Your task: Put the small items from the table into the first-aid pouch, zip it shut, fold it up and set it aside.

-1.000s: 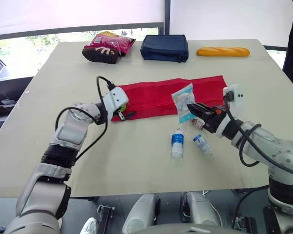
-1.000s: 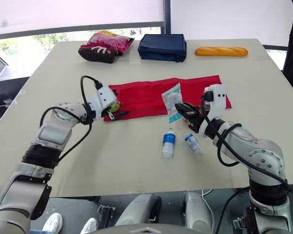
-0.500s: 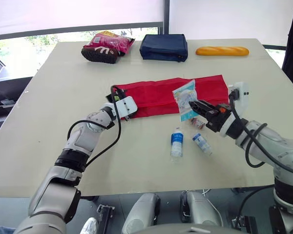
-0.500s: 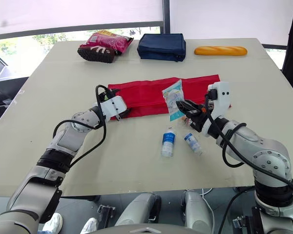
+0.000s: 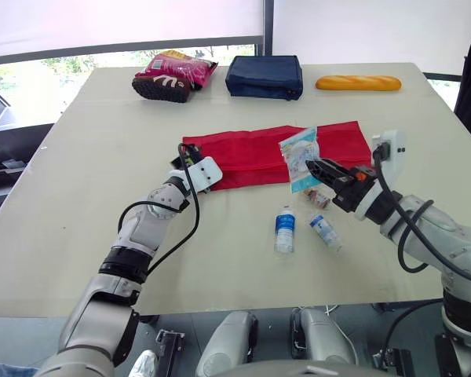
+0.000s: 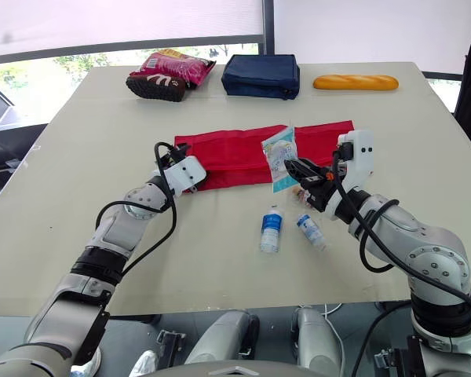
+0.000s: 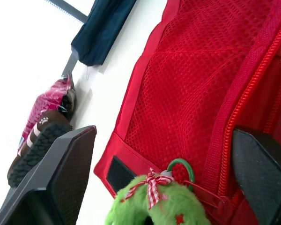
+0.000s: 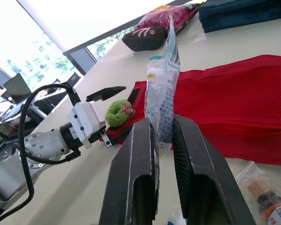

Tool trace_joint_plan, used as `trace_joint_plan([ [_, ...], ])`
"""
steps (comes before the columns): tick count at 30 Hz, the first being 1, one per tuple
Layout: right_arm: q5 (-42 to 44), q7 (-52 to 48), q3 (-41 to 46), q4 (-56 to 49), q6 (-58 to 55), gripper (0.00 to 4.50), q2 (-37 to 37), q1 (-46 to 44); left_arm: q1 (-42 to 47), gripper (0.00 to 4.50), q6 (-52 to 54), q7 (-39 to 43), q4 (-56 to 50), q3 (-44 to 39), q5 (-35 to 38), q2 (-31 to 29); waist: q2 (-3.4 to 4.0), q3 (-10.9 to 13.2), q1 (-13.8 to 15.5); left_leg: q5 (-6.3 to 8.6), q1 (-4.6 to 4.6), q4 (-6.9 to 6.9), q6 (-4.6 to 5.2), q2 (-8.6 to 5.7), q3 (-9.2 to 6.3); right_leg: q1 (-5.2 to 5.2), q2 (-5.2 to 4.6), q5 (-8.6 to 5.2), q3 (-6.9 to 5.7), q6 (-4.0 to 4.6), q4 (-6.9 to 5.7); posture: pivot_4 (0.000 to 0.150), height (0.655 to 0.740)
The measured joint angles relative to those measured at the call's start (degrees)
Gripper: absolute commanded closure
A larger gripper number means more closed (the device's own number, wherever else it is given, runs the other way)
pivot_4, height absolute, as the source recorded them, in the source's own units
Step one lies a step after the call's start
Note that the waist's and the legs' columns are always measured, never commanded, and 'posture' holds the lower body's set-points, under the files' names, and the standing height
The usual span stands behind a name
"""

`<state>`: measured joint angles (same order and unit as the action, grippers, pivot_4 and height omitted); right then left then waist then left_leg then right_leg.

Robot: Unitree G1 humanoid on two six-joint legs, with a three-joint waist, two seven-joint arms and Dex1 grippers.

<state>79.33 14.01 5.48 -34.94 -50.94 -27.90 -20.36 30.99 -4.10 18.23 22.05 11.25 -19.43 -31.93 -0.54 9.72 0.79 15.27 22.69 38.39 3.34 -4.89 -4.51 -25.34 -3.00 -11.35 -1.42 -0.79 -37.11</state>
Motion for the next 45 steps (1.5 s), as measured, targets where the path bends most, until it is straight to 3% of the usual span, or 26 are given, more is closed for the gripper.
trace_joint_plan([
  [1,-0.02,0.00,0.00,0.00,0.07,4.45,0.01,0.00,-0.02,1.46,0.49,0.62,-0.04,0.00,0.40,0.07,0.02,-0.03,0.00,0.00,-0.01,0.00,0.00,0.00,0.00,0.00,0.00,0.00,0.00,0.00,-0.01,0.150,0.7390],
  [6,-0.13,0.00,-0.02,-0.01,0.36,4.45,0.01,0.08,0.24,3.80,2.63,2.99,0.51,-0.51,1.92,1.09,0.01,-0.04,-0.04,0.00,-0.03,0.00,-0.01,0.00,0.01,0.00,0.00,0.00,0.01,0.00,-0.05,0.150,0.7390],
  [8,-0.18,0.00,-0.04,-0.06,0.48,4.45,0.01,0.28,0.52,4.45,3.68,3.49,0.83,-1.87,2.98,1.11,0.13,-0.13,-0.05,0.00,-0.06,0.00,0.00,0.00,0.02,0.00,0.00,0.00,0.02,0.00,-0.07,0.150,0.7390],
  [17,-0.60,0.07,-0.53,-0.10,1.30,4.45,0.08,0.86,0.18,4.45,6.38,6.98,0.35,-4.27,6.79,2.14,0.13,-0.20,-0.05,0.00,-0.07,0.01,0.00,0.00,0.05,0.01,0.00,0.00,0.04,0.00,-0.08,0.150,0.7390],
  [23,-0.39,1.66,-4.13,0.12,1.13,4.45,2.91,1.12,-2.73,4.45,16.37,15.69,-9.76,-4.01,11.99,2.96,0.12,-0.19,-0.01,0.00,-0.03,0.02,0.00,0.00,0.04,0.00,0.00,0.00,0.05,0.01,-0.09,0.150,0.7390],
  [29,-1.97,5.30,-10.52,4.79,0.75,4.45,10.61,1.82,-4.19,4.45,27.61,20.77,-20.07,-3.91,16.29,2.97,0.12,-0.19,-0.13,-0.01,-0.04,0.03,-0.01,0.00,0.05,-0.04,0.02,-0.01,0.07,0.02,-0.17,0.150,0.7390],
  [45,-10.72,1.22,-13.50,25.45,-0.11,4.45,27.44,-3.15,-8.00,4.45,33.99,16.05,-33.18,-1.26,13.23,3.08,0.12,-0.19,-0.86,-0.04,-0.05,0.03,-0.07,-0.05,0.15,-0.27,0.08,-0.02,0.33,0.05,-0.52,0.150,0.7390],
])
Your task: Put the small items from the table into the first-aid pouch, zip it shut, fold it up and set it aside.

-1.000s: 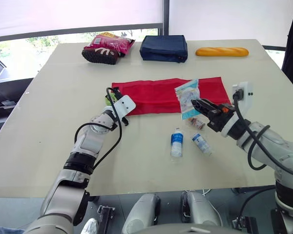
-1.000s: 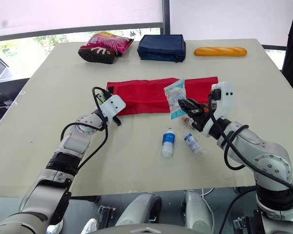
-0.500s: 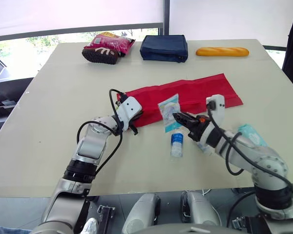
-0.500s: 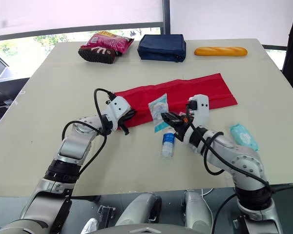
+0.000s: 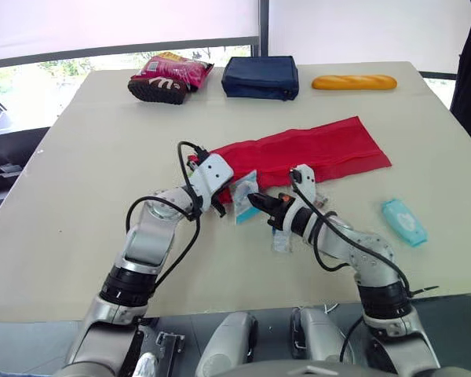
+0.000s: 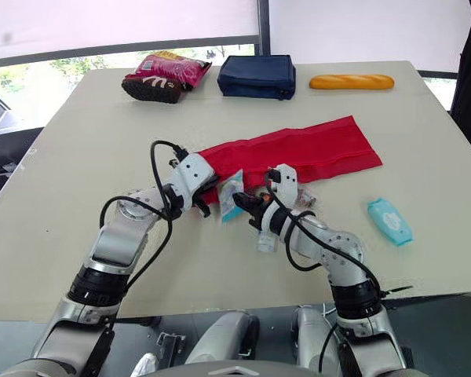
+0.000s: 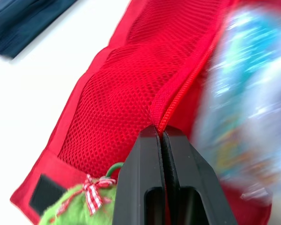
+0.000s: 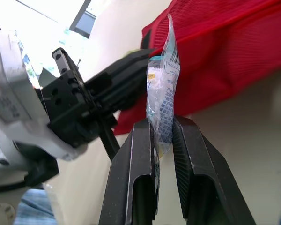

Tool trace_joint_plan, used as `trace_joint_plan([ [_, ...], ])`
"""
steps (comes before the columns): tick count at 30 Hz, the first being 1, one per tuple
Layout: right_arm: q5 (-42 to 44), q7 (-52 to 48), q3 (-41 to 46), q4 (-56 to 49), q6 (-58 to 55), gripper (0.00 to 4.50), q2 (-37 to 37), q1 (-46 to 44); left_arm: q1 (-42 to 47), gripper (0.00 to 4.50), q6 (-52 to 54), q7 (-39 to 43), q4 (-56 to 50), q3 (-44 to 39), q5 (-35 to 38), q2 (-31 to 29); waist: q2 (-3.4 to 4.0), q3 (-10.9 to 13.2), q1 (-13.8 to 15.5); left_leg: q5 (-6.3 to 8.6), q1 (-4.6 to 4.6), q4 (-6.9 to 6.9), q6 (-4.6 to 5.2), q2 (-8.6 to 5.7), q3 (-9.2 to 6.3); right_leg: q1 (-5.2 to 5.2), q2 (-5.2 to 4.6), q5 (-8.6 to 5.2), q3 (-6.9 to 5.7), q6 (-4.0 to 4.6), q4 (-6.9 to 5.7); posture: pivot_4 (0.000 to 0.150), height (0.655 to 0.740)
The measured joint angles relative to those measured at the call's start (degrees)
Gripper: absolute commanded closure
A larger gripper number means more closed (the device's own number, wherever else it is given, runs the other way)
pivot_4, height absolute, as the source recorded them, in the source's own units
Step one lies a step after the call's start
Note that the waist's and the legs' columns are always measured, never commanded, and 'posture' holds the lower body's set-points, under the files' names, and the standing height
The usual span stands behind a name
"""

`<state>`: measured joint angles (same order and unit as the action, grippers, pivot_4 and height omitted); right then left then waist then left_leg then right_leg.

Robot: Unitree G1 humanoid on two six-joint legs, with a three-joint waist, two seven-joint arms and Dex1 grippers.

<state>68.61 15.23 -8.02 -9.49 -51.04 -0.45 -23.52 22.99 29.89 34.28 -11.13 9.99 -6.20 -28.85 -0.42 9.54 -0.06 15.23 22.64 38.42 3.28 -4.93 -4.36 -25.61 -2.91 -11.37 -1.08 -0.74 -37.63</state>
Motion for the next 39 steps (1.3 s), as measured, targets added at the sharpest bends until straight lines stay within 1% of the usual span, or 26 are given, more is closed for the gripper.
trace_joint_plan([
  [5,-0.62,-2.46,2.79,4.04,-0.46,4.45,3.40,-0.91,-1.39,4.45,1.59,-2.02,-3.42,-0.55,-0.67,0.12,0.00,0.00,-0.57,0.00,-0.01,-0.01,0.00,0.00,0.00,-0.01,0.02,0.00,0.01,0.00,-0.02,0.150,0.7390],
  [12,-1.58,-4.75,5.41,7.53,-2.45,4.45,5.42,-2.49,-2.70,4.45,1.77,-2.51,-5.13,-1.06,-0.74,-0.18,0.00,-0.01,-0.83,-0.02,-0.05,-0.02,-0.03,0.02,0.00,-0.03,0.07,0.00,0.06,0.01,-0.06,0.150,0.7390],
  [23,-7.67,-8.16,8.91,13.28,-2.34,4.45,8.99,-5.58,-3.52,4.45,0.49,-2.29,-6.47,-1.67,-0.36,0.19,-0.03,-0.08,-0.94,-0.03,-0.15,-0.05,-0.07,0.03,0.05,-0.02,0.09,0.00,0.15,0.01,-0.12,0.150,0.7390],
  [36,-11.45,-10.02,11.03,16.54,-1.44,4.45,9.08,-6.22,-5.21,4.45,-1.70,-0.64,-6.67,-0.73,0.96,0.19,-0.04,-0.11,-0.94,-0.03,-0.19,-0.07,-0.07,0.04,0.09,-0.01,0.10,-0.01,0.20,0.02,-0.15,0.150,0.7390],
  [39,-12.04,-10.55,11.34,18.07,0.37,4.45,9.10,-6.91,-6.12,4.45,-2.75,-0.11,-6.68,-0.70,1.87,0.19,-0.04,-0.11,-0.94,-0.04,-0.21,-0.07,-0.08,0.04,0.10,-0.01,0.10,-0.01,0.20,0.02,-0.15,0.150,0.7390],
])
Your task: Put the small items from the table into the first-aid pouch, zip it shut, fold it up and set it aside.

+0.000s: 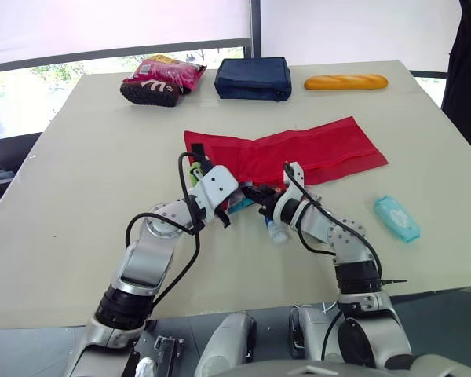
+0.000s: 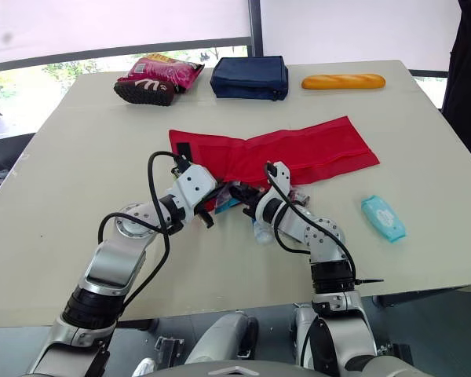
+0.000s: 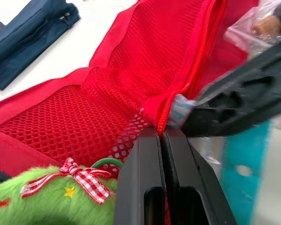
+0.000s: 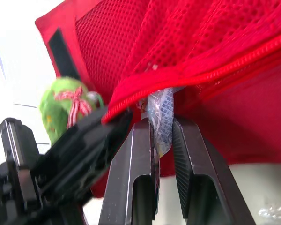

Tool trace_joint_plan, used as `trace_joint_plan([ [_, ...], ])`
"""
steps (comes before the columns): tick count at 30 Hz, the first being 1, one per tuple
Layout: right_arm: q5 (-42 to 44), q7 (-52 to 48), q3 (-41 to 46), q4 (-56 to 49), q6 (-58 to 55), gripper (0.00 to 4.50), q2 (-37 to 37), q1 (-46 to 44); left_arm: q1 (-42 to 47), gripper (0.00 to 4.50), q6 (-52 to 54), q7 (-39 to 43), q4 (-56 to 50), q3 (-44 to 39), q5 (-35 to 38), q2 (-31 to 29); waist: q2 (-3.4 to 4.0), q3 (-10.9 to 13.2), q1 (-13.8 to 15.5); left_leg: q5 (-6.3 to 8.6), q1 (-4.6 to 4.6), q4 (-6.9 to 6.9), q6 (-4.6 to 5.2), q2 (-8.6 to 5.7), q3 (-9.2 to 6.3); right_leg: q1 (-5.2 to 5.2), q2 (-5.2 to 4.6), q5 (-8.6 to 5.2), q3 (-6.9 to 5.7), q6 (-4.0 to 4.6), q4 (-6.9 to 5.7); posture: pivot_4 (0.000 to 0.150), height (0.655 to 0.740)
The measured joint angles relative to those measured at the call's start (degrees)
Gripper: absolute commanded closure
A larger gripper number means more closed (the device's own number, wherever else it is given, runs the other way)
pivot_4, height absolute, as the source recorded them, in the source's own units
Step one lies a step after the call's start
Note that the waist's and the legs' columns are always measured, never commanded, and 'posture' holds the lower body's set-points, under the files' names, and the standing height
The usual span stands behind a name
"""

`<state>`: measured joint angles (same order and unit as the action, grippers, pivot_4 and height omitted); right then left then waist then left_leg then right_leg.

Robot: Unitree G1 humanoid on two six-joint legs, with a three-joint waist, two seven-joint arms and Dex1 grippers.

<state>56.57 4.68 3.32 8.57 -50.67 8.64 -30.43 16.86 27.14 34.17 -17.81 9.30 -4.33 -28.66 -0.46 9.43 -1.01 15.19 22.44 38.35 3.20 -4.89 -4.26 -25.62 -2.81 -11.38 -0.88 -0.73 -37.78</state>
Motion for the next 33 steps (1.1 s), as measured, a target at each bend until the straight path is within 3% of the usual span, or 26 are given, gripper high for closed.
trace_joint_plan([
  [16,-0.96,-0.68,-2.20,3.20,7.07,4.45,-0.03,-1.36,-1.04,4.45,-2.96,1.22,0.56,-0.30,2.37,0.00,0.00,0.00,0.01,0.00,0.00,-0.01,0.00,0.00,0.01,0.00,0.00,0.00,0.01,0.00,0.00,0.150,0.7390],
  [17,-1.77,-0.77,-2.78,3.16,7.59,3.43,-0.03,-1.36,-1.04,4.50,-3.04,1.30,0.76,-0.48,2.58,-0.01,0.00,0.00,0.00,0.00,-0.01,-0.01,0.00,0.00,0.01,0.00,0.00,0.00,0.01,0.00,0.00,0.150,0.7390],
  [23,-6.11,-1.58,-5.27,2.16,8.63,1.04,-0.11,-1.35,0.00,4.50,-5.60,3.02,4.22,-4.31,5.37,-1.19,0.01,0.01,0.05,0.00,0.00,-0.01,0.00,0.00,0.01,-0.01,0.00,0.00,0.01,0.00,0.00,0.150,0.7390],
  [33,-9.34,-5.56,-7.52,-7.37,2.09,1.04,-2.87,-1.27,1.31,4.50,-4.59,10.83,13.11,-9.82,16.26,-1.54,0.03,0.02,0.05,0.00,0.11,-0.01,0.00,-0.01,0.00,-0.08,0.00,0.00,0.00,0.00,0.09,0.150,0.7390],
])
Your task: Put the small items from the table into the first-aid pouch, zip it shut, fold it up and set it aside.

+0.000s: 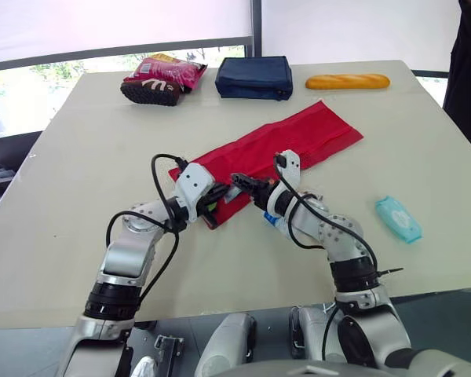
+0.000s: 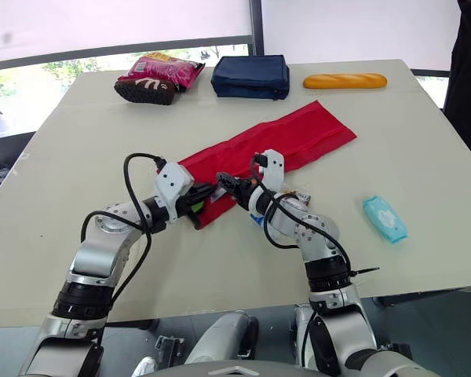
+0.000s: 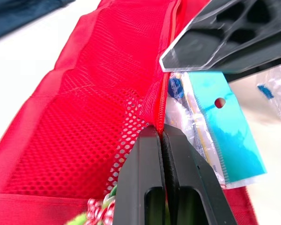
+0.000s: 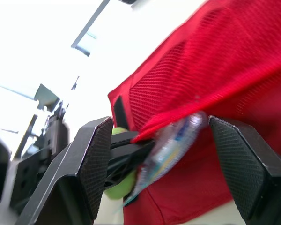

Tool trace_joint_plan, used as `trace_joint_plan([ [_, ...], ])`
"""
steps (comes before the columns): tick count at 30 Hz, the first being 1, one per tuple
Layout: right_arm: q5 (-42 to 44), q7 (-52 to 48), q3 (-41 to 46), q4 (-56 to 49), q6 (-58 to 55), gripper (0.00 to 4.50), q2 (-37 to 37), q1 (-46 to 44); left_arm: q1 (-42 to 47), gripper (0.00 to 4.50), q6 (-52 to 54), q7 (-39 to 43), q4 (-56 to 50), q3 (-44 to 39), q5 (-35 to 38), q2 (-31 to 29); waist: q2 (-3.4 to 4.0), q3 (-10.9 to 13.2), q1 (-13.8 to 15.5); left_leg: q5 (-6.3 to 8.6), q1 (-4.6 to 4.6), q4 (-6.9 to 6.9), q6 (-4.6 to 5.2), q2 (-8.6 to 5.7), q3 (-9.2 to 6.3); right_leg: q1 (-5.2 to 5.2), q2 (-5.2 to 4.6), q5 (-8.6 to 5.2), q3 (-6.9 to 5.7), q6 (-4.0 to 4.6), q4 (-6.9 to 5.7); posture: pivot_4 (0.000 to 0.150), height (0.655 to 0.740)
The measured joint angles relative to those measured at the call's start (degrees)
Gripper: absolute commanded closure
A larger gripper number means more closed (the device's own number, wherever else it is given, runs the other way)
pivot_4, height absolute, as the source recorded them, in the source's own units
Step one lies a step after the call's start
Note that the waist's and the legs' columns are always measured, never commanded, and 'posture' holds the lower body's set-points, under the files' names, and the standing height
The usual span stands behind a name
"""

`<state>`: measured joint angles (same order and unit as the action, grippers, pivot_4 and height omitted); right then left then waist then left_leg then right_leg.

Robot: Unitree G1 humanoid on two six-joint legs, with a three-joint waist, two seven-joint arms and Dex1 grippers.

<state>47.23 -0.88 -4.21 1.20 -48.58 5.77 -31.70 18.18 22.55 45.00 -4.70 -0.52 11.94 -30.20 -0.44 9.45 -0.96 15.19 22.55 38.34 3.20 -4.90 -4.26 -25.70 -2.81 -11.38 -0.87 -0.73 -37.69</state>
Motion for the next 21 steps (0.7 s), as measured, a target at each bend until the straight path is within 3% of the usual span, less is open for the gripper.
trace_joint_plan([
  [5,-2.46,-3.97,-1.97,-3.72,-1.23,1.04,-4.95,0.12,3.25,4.50,1.86,5.67,5.82,-2.51,5.71,-1.85,-0.01,0.01,0.04,0.00,0.02,0.02,0.00,-0.01,-0.01,0.00,0.00,0.00,-0.03,0.00,-0.01,0.150,0.7390],
  [8,-6.12,-7.55,-3.89,-5.83,-0.65,1.87,-9.02,-0.04,6.07,4.50,2.44,9.66,10.70,-3.99,8.49,-3.18,0.00,0.02,0.00,0.00,0.02,0.01,0.00,-0.02,-0.01,0.00,0.00,0.00,-0.03,0.00,-0.01,0.150,0.7390],
  [10,-9.05,-10.25,-6.29,-6.78,0.23,2.85,-11.84,-0.26,6.91,4.50,2.34,12.01,13.35,-4.01,9.09,-3.55,-0.02,0.01,-0.02,0.00,0.01,0.01,0.00,-0.02,0.00,0.00,0.00,0.00,-0.03,0.00,0.01,0.150,0.7390],
  [14,-15.14,-14.43,-10.13,-8.37,3.42,4.34,-15.50,-1.23,8.76,4.50,1.19,15.77,18.46,-3.40,9.16,-3.97,-0.03,0.03,-0.01,0.00,0.03,0.01,0.00,-0.01,0.00,-0.02,0.00,0.00,-0.03,0.00,0.01,0.150,0.7390],
  [21,-20.84,-18.77,-13.06,-13.01,6.00,4.48,-16.11,-5.39,11.92,4.50,-1.84,19.78,22.96,-1.76,8.46,-3.93,-0.04,0.03,0.07,0.00,0.04,0.02,0.00,-0.01,-0.01,-0.01,-0.02,0.00,-0.03,0.00,0.04,0.150,0.7390],
])
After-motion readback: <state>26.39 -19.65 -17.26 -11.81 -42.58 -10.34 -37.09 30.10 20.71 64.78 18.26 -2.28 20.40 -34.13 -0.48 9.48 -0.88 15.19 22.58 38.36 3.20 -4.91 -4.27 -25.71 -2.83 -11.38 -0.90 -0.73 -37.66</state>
